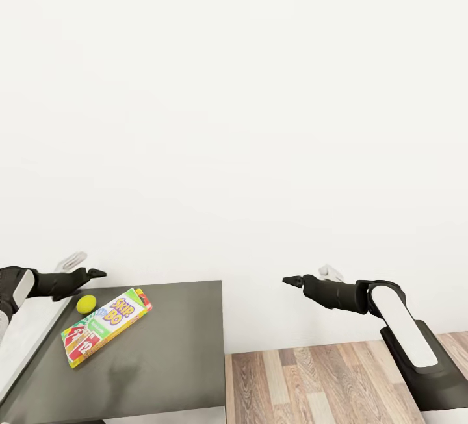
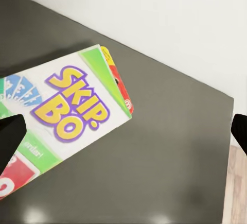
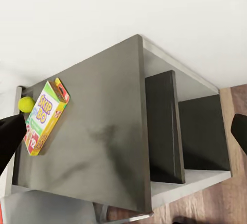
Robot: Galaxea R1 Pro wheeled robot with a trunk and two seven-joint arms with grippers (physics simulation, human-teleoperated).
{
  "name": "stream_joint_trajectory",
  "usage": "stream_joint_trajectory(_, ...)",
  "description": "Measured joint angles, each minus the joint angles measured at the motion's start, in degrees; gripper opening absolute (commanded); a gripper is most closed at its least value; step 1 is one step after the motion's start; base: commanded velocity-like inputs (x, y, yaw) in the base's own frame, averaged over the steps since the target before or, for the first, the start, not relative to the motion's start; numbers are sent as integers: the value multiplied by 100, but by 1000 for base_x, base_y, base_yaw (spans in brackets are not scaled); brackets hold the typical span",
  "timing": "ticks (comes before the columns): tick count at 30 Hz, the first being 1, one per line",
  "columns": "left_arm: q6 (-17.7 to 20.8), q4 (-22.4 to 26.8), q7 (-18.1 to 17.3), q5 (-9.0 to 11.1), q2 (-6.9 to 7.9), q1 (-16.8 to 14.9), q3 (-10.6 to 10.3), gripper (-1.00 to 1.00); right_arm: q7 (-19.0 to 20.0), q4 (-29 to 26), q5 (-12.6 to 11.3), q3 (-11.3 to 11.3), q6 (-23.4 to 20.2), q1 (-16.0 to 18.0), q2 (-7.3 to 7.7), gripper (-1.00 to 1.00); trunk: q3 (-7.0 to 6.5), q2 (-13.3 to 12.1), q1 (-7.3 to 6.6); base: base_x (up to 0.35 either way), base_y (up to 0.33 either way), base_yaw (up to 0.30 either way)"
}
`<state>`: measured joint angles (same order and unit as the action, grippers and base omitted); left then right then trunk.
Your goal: Put all the toys in the child's room - the three board games (two on the bed and one on the table), the two jigsaw puzzles on the table, and the tennis ball on the table - inside the toy box on the table in the child's room.
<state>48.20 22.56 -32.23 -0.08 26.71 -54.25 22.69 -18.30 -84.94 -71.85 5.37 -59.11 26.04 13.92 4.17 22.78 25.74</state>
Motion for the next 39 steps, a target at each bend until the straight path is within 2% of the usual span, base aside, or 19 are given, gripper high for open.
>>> stream_joint_trajectory(3,-49,0,142,-7,-15,0,-2,100,0,0,1,0,0,0,1,100,0,0,0,0,0,62)
stream_joint_trajectory(5,-172,-23,481,-10,-29,0,-7,100,0,1,0,1,2,0,-3,100,0,0,0,0,0,183)
stream_joint_trajectory(7,-243,-40,968,9,-46,0,-4,100,0,1,1,3,1,0,-6,100,0,0,0,0,0,235)
stream_joint_trajectory(10,-271,-48,1376,31,-88,0,0,100,0,1,1,8,0,0,-7,100,0,0,0,0,0,259)
stream_joint_trajectory(12,-294,-52,1596,26,-196,0,-1,100,0,1,1,47,4,0,-8,100,0,-1,0,0,0,271)
stream_joint_trajectory(15,-375,-54,1705,5,-299,0,-17,100,0,1,6,120,11,0,-8,100,0,0,0,0,0,275)
stream_joint_trajectory(22,-841,-170,1994,3,-350,7,-29,100,2,1,9,307,65,0,-15,100,0,0,0,0,0,278)
stream_joint_trajectory(31,-1014,-190,2044,17,-511,8,-25,100,10,5,11,326,78,0,-8,100,6,0,0,0,0,278)
stream_joint_trajectory(39,-1102,-190,2043,20,-539,9,-26,100,17,9,10,330,78,1,-9,100,31,1,-2,67,-40,275)
